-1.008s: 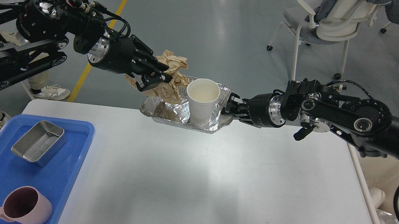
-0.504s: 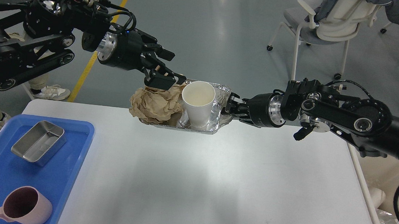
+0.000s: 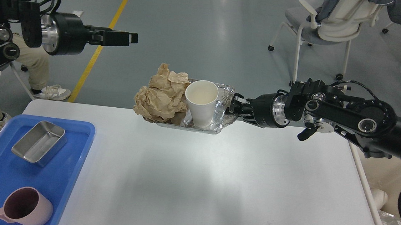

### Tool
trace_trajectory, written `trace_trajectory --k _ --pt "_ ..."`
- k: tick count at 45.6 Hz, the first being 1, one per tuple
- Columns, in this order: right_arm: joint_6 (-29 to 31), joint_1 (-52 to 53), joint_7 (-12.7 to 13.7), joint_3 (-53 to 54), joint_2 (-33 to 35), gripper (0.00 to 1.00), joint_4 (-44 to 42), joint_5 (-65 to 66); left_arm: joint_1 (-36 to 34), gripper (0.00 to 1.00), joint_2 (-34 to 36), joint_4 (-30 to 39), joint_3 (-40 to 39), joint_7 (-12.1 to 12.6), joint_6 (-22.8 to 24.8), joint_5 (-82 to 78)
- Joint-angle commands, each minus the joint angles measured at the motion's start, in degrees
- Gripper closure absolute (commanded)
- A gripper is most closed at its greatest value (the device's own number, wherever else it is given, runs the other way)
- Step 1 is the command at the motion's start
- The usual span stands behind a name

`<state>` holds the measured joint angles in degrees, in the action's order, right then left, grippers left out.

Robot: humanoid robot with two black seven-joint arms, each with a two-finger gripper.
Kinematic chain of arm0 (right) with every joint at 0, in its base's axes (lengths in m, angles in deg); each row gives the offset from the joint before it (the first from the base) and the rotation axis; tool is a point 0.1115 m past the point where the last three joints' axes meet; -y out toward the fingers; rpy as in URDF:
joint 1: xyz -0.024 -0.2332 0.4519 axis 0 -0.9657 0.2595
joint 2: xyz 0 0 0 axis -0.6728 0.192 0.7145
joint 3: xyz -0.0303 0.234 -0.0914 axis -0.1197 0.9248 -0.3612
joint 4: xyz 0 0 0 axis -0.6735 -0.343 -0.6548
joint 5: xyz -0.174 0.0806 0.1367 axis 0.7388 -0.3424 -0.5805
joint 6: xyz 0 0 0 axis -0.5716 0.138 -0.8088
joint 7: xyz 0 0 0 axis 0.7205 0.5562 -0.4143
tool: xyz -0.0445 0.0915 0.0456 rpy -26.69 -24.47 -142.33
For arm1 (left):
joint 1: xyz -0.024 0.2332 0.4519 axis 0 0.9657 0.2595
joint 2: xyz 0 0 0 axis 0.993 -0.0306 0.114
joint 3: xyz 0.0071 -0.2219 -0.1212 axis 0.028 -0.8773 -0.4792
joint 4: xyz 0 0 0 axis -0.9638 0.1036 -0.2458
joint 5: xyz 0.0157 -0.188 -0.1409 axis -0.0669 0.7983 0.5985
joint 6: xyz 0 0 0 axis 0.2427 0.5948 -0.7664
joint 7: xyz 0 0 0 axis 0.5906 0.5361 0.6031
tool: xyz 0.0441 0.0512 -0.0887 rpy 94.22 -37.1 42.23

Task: Tidy desktop
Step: 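Withdraw the left gripper back over the blue tray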

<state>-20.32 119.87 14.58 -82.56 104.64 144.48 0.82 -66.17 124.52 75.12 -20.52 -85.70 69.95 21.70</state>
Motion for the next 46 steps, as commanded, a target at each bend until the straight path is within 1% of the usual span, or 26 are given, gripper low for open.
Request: trace_trajectory --k 1,5,8,10,12,14,18,21,24,28,30,31,33,37,41,46 --pt "0.0 0.0 0.0 -0.3 0.1 1.0 0.0 0.1 6.6 0.03 4.3 0.5 -3.5 0.6 -2.7 5.8" --pt "0.0 0.0 0.0 -0.4 0.2 1.0 0.0 0.1 12.1 0.03 5.4 1.1 -8.0 0.4 -3.9 10.6" --pt "0.0 0.0 0.0 -0.4 0.5 1.0 0.0 0.1 17.1 0.03 5.8 1.5 -12.4 -0.8 -6.5 13.4" --pt "0.0 0.0 0.0 -0.4 0.7 1.0 0.0 0.1 20.5 0.03 5.6 1.5 -15.5 -2.3 -9.7 14.0" --pt "0.0 0.0 0.0 -0.5 1.0 1.0 0.0 0.1 23.9 0.03 5.1 1.4 -18.5 -4.5 -13.3 14.4" --pt "0.0 0.0 0.0 -0.5 1.2 1.0 0.0 0.1 27.0 0.03 4.4 1.3 -21.2 -6.9 -15.7 15.1" --pt "0.0 0.0 0.0 -0.7 1.4 1.0 0.0 0.1 32.3 0.03 2.5 0.4 -25.5 -10.7 -15.7 18.4" --pt "0.0 0.1 0.0 -0.8 1.4 1.0 0.0 0.1 35.6 0.03 2.1 0.4 -27.1 -12.1 -15.5 21.7" --pt "0.0 0.1 0.1 -1.0 1.4 1.0 0.0 0.1 38.1 0.03 2.7 0.7 -27.7 -11.9 -15.5 24.3" --pt "0.0 0.3 0.1 -1.1 1.9 1.0 0.0 0.0 39.5 0.03 2.8 0.6 -28.7 -11.3 -15.6 28.7" --pt "0.0 0.5 0.1 -1.1 2.1 1.0 0.0 0.0 39.7 0.03 2.6 0.6 -29.3 -10.6 -15.6 32.5" --pt "0.0 0.5 0.1 -1.1 2.2 1.0 0.0 0.0 40.3 0.03 2.6 0.6 -29.7 -9.6 -15.6 37.2" --pt "0.0 0.6 0.1 -1.1 2.2 1.0 0.0 0.0 40.6 0.03 2.3 0.8 -29.9 -8.7 -15.6 42.3" --pt "0.0 0.7 0.2 -1.1 2.5 1.0 0.0 0.0 41.0 0.03 1.4 1.3 -30.6 -8.7 -15.5 50.2" --pt "0.0 0.7 0.2 -1.1 2.7 1.0 0.0 0.0 42.4 0.03 -0.7 1.8 -32.3 -8.7 -15.4 52.5" --pt "0.0 0.7 0.2 -0.9 3.6 1.0 0.1 0.0 45.7 0.03 -5.1 2.0 -38.6 -8.5 -12.9 52.5"
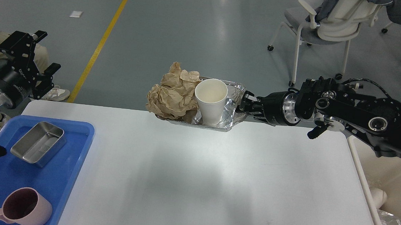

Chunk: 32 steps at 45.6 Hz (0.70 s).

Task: Tidy desktop
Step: 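Withdraw the left gripper back over the blue tray, then carry the foil tray with the right gripper toward the white bin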

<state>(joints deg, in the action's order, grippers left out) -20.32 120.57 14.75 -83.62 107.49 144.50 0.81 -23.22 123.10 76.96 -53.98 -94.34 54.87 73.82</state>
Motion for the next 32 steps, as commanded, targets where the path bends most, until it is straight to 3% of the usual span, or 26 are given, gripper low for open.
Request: trace_trajectory --k 1,11,32 --pt "0.0 0.0 0.0 0.2 0.9 1.0 0.1 0.0 3.4 0.03 -4.4 0.2 -6.3 0.1 2.8 0.4" --pt "0.0 -0.1 0.0 0.3 1.9 1.0 0.1 0.0 8.4 0.03 -10.8 0.2 -16.0 0.2 7.8 0.4" --pt "-0.1 0.2 0.0 0.8 3.7 1.0 1.5 -0.1 14.4 0.03 -28.6 0.6 -30.0 0.0 12.4 0.2"
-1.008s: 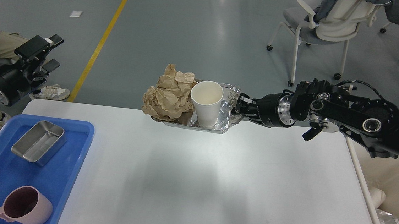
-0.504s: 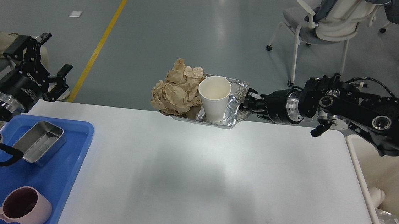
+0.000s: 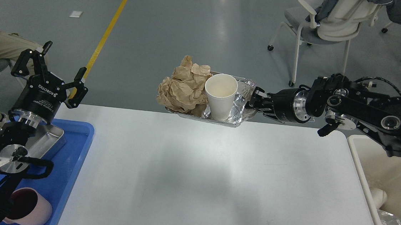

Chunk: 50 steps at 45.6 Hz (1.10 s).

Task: Tidy desktop
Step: 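Carry the foil tray with the right gripper toward the white bin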

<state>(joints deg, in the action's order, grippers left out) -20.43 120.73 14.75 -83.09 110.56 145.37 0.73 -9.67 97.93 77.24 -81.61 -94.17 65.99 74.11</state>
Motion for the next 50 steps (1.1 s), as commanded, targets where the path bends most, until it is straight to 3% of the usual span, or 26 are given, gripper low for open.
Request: trace_trajectory --k 1,21,32,50 --pt "0.0 -0.1 0.0 0.3 0.7 1.0 0.7 0.0 1.2 0.03 -4.0 0.3 -2.5 -0.2 1.3 -0.1" --pt "0.0 -0.2 0.0 0.4 6.6 1.0 4.1 -0.1 7.6 0.03 -9.3 2.3 -6.8 -0.6 0.5 0.0" --pt "0.2 -1.7 -0.1 0.6 12.9 1.0 7.2 -0.1 8.1 0.03 -8.7 2.3 -6.9 -2.0 -1.0 0.0" --pt "-0.2 -6.0 -0.2 2.5 26.0 1.0 11.8 -0.3 8.2 0.03 -8.6 2.3 -6.8 -2.1 -0.3 0.1"
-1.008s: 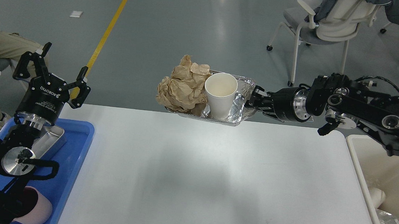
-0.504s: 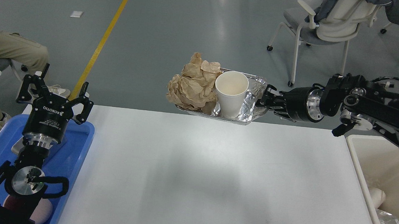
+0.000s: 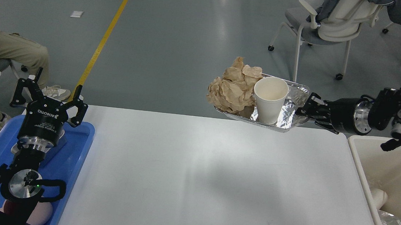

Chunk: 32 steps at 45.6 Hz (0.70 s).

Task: Tidy desktop
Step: 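Carry the foil tray with the right gripper toward the white bin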

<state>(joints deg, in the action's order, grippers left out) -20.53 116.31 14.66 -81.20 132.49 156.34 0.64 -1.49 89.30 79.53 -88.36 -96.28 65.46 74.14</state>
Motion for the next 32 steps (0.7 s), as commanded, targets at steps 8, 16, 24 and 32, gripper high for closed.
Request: trace_trajectory --k 8,16,24,32 --pt "0.2 -3.6 -0.4 0.6 10.8 1.0 0.9 -1.0 -0.1 0.03 0.0 0.0 -0.2 0.0 0.3 0.1" --pt "0.5 -5.8 -0.6 0.5 16.1 1.0 1.8 -1.9 0.0 0.03 -0.1 0.0 0.1 0.0 0.3 0.1" --pt "0.6 -7.1 -0.8 0.4 19.9 1.0 1.8 -3.4 0.0 0.03 -0.1 0.0 1.0 0.0 0.3 0.1" --pt "0.7 -8.0 -0.8 0.2 22.0 1.0 1.8 -3.8 0.1 0.03 -0.1 0.0 1.2 0.1 0.4 0.1"
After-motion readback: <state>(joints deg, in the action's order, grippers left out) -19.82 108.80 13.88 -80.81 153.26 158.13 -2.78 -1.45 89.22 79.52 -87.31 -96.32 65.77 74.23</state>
